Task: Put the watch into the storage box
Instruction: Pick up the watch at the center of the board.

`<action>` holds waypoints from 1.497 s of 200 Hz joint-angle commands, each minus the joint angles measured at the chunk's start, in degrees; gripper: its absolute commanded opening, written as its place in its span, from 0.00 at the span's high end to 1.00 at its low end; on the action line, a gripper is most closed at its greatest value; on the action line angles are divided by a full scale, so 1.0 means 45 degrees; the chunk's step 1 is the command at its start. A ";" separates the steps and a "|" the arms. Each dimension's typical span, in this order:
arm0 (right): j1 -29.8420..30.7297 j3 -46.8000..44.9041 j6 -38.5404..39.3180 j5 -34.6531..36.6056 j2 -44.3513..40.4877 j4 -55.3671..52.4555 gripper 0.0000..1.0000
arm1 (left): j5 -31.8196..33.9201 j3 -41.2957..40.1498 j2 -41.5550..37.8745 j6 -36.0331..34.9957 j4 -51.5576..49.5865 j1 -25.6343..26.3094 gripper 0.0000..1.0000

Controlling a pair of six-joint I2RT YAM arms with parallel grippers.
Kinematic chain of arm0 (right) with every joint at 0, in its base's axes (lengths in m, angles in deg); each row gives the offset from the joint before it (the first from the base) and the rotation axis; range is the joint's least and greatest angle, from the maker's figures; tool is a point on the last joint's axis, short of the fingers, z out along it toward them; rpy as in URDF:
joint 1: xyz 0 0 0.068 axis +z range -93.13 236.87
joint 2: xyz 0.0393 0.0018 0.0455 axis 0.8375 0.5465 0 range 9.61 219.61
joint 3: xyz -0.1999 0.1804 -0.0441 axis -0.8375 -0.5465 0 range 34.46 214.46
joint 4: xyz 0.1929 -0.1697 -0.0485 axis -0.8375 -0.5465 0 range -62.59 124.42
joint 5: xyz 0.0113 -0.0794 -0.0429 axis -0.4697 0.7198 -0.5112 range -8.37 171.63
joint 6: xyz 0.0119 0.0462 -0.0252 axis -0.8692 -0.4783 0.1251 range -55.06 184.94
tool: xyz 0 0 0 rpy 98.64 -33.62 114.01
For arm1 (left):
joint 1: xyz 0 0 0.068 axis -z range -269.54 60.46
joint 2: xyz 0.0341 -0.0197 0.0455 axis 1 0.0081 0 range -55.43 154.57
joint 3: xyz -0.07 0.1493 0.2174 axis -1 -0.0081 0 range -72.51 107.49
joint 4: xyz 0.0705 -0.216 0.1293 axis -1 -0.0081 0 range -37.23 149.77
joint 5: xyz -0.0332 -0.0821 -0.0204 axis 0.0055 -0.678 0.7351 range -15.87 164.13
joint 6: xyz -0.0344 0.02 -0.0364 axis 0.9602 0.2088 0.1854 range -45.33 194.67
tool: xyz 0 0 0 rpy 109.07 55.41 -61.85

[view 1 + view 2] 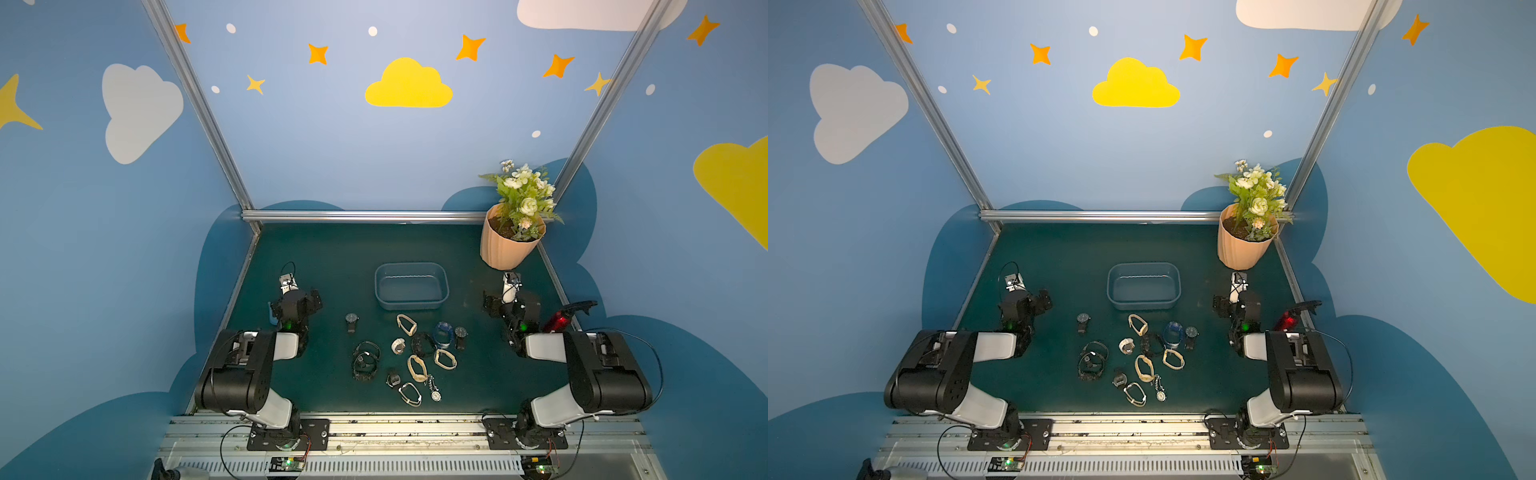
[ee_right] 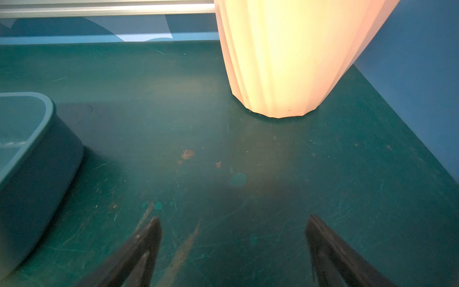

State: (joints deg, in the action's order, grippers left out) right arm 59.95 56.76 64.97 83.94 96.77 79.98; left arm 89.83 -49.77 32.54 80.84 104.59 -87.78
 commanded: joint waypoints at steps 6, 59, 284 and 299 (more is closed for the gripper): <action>-0.0057 0.0259 0.0061 -0.0102 -0.0099 -0.0139 0.09 | -0.0063 0.0013 -0.0116 -0.0122 0.0157 -0.0071 0.01; -0.0101 0.0294 0.0007 -0.0237 -0.0087 -0.0166 0.09 | -0.0201 0.0043 -0.0093 -0.0031 0.0124 -0.0153 0.00; 0.0342 0.0176 0.0043 0.1133 -0.1187 -0.0489 0.09 | 0.0168 -0.0572 -0.1703 -0.0272 -0.0103 0.0067 0.00; 0.0630 0.1622 -0.0792 0.2285 -0.2611 -0.4925 0.09 | 0.2051 0.0560 -0.3199 0.1110 -0.3681 0.0374 0.00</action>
State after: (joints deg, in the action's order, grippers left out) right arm 61.06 56.89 64.95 86.56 94.32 77.31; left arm 87.65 -52.08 27.84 80.87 103.17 -88.28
